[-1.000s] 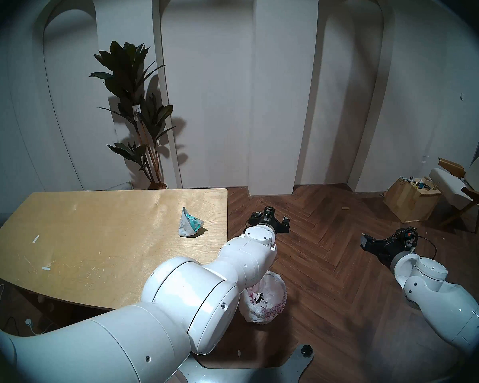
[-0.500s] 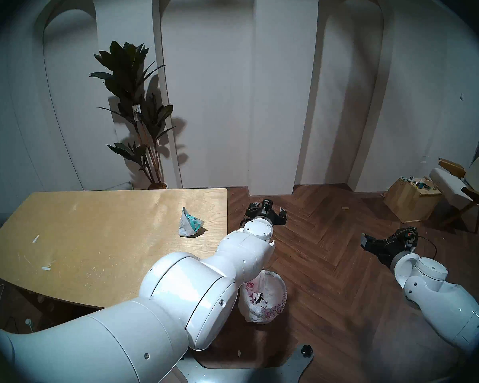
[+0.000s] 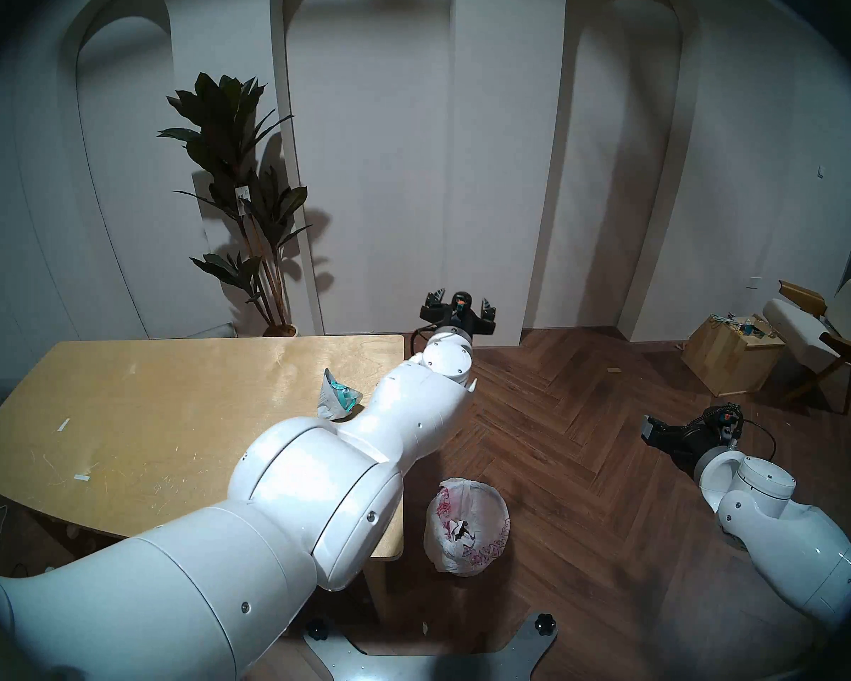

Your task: Put the trash into the trash bin on the ground

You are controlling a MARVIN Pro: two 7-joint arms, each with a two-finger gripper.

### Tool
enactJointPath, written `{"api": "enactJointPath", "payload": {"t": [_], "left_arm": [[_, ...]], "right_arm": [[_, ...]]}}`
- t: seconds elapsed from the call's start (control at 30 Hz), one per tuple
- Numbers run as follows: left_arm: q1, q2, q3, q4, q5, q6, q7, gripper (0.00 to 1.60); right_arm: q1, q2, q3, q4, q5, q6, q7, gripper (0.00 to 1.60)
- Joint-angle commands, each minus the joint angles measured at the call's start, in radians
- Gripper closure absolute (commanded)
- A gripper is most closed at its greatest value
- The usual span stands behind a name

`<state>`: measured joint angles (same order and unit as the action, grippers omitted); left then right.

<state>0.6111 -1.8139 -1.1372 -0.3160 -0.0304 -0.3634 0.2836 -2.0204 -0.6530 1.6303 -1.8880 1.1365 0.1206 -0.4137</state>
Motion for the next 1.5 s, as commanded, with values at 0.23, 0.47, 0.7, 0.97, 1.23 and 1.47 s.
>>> {"api": "enactJointPath", "payload": {"t": [0.23, 0.47, 0.7, 0.97, 1.23, 1.47], "left_arm": [[-0.079, 0.197, -0.103, -0.036, 0.029, -0.045, 0.169, 0.0], [-0.075, 0.304, -0.174, -0.033, 0.041, -0.055, 0.259, 0.0], [-0.059, 0.407, -0.227, -0.034, 0.057, -0.063, 0.326, 0.0], [-0.031, 0.495, -0.263, -0.027, 0.068, -0.062, 0.37, 0.0], [-0.012, 0.567, -0.307, -0.04, 0.067, -0.072, 0.411, 0.0], [0.006, 0.614, -0.315, -0.053, 0.072, -0.084, 0.425, 0.0]], "right_arm": [[0.006, 0.001, 0.005, -0.007, 0.001, -0.003, -0.001, 0.0], [0.007, 0.002, 0.003, -0.006, 0.001, -0.003, -0.002, 0.0], [0.008, 0.002, 0.001, -0.004, 0.002, -0.003, -0.002, 0.0], [0.014, 0.001, -0.004, -0.012, 0.003, -0.004, 0.001, 0.0], [0.049, -0.001, -0.033, -0.074, 0.002, -0.004, 0.02, 0.0], [0.082, -0.003, -0.06, -0.126, 0.001, -0.004, 0.037, 0.0]]}}
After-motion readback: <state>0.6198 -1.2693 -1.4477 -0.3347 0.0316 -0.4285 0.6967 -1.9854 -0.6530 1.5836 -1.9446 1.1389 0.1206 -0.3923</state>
